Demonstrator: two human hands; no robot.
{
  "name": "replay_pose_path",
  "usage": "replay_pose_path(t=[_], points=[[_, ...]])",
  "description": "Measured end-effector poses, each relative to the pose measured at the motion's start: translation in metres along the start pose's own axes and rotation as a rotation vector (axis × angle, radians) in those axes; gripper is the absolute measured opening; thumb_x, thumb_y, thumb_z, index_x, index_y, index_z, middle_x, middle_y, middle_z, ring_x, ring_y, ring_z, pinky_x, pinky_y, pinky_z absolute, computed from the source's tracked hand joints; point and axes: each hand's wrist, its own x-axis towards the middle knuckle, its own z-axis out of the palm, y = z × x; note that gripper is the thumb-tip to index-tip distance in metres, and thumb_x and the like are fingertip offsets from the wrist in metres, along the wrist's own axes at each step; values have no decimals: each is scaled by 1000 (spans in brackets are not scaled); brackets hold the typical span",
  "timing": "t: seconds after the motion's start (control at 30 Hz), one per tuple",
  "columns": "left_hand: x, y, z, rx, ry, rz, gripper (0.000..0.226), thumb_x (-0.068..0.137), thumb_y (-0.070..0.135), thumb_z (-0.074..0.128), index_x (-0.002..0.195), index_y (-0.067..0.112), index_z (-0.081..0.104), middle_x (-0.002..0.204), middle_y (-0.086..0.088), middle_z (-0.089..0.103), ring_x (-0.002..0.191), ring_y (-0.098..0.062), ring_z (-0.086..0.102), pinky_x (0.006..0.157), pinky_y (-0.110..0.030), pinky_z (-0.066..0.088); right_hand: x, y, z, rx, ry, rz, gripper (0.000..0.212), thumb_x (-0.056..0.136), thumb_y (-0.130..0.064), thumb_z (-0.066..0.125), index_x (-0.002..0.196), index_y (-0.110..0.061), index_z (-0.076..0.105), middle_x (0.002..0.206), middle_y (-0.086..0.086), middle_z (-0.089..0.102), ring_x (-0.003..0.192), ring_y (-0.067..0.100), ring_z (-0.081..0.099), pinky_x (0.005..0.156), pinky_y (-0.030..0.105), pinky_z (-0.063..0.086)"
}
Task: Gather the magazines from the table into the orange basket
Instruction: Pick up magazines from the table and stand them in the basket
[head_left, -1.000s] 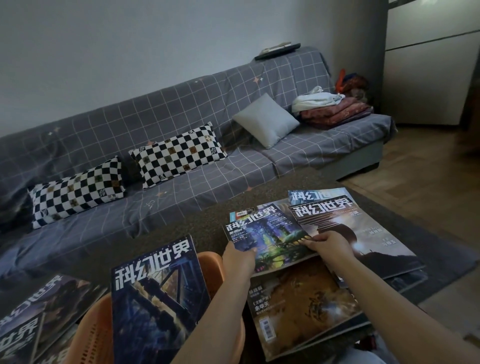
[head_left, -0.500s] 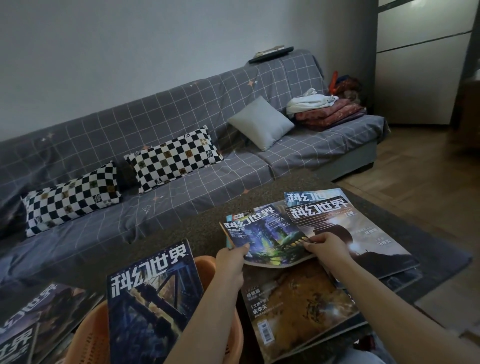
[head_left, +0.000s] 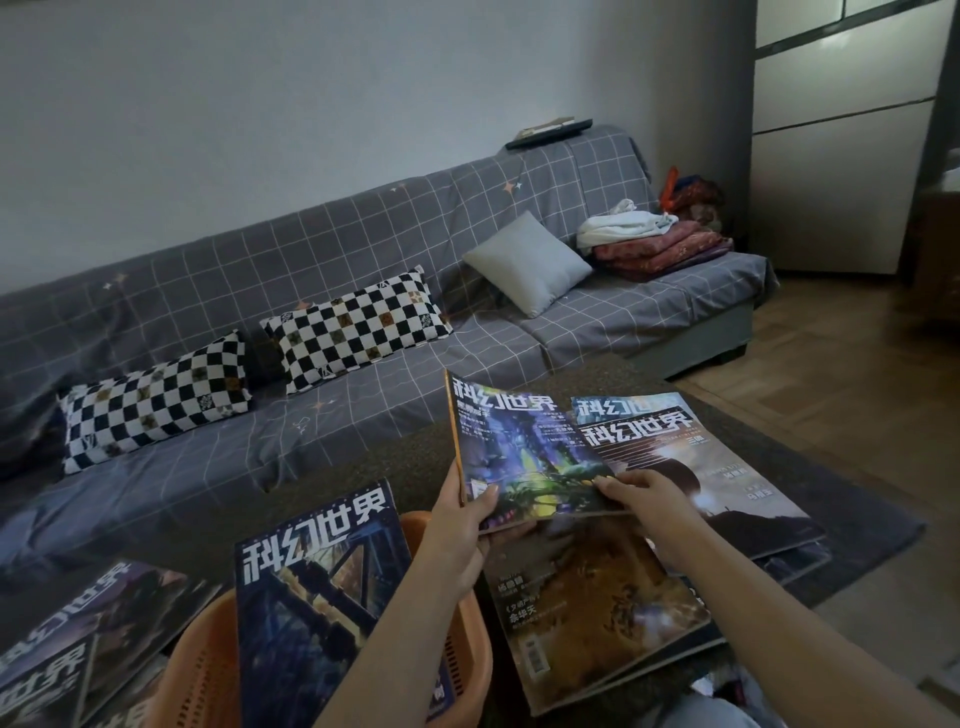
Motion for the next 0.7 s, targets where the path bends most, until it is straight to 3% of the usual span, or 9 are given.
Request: replay_pose_path(t=[0.13, 0.27, 0.4, 0.47, 0.53, 0.6, 0.7], points=[[-31, 9, -21, -18, -36, 7, 57, 94, 1, 52, 143, 27, 39, 126, -6, 62, 96, -28, 71, 69, -41, 60, -21, -16, 15, 95, -128, 3, 32, 82, -16, 70, 110, -10, 57, 103, 20, 65, 90, 36, 66, 79, 53, 55], [-61, 23, -50, -33, -34, 46, 53, 87, 0, 55, 133, 27, 48, 115, -6, 71, 92, -27, 72, 62, -34, 59, -44, -33, 39, 101, -216, -41, 18, 84, -17, 67, 101, -19, 64, 80, 9, 73, 68, 24, 70, 55, 33, 56], [-92, 38, -84, 40, -2, 107, 46, 79, 8, 62, 117, 33, 59, 111, -5, 73, 96, -27, 70, 66, -34, 57, -60, -38, 74, 97, -295, -124, 22, 86, -16, 63, 104, -28, 64, 95, 9, 71, 89, 30, 67, 79, 44, 54], [-104, 44, -103, 47, 31, 124, 47, 78, 8, 63, 115, 37, 59, 118, -6, 69, 106, -29, 66, 76, -38, 57, -68, -38, 93, 131, -336, -127, 27, 86, -12, 62, 109, -27, 61, 90, 7, 74, 80, 28, 70, 65, 38, 56], [-112, 48, -125, 107, 110, 154, 44, 86, 4, 61, 117, 34, 57, 125, -8, 63, 116, -35, 58, 96, -50, 48, -76, -36, 112, 167, -367, -108, 34, 87, -7, 60, 114, -26, 58, 90, 10, 74, 76, 28, 71, 60, 37, 57], [-117, 51, -145, 135, 193, 179, 37, 91, 1, 57, 120, 24, 56, 117, -12, 63, 110, -40, 59, 99, -55, 44, -82, -32, 130, 148, -391, -115, 41, 87, -5, 60, 123, -24, 52, 105, 15, 69, 90, 35, 67, 75, 49, 56], [-124, 53, -169, 119, 303, 218, 32, 91, -4, 55, 119, 12, 55, 99, -11, 70, 91, -33, 66, 86, -50, 52, -90, -22, 155, 41, -443, -157, 42, 88, -5, 60, 122, -25, 49, 112, 16, 65, 102, 37, 62, 93, 56, 47]])
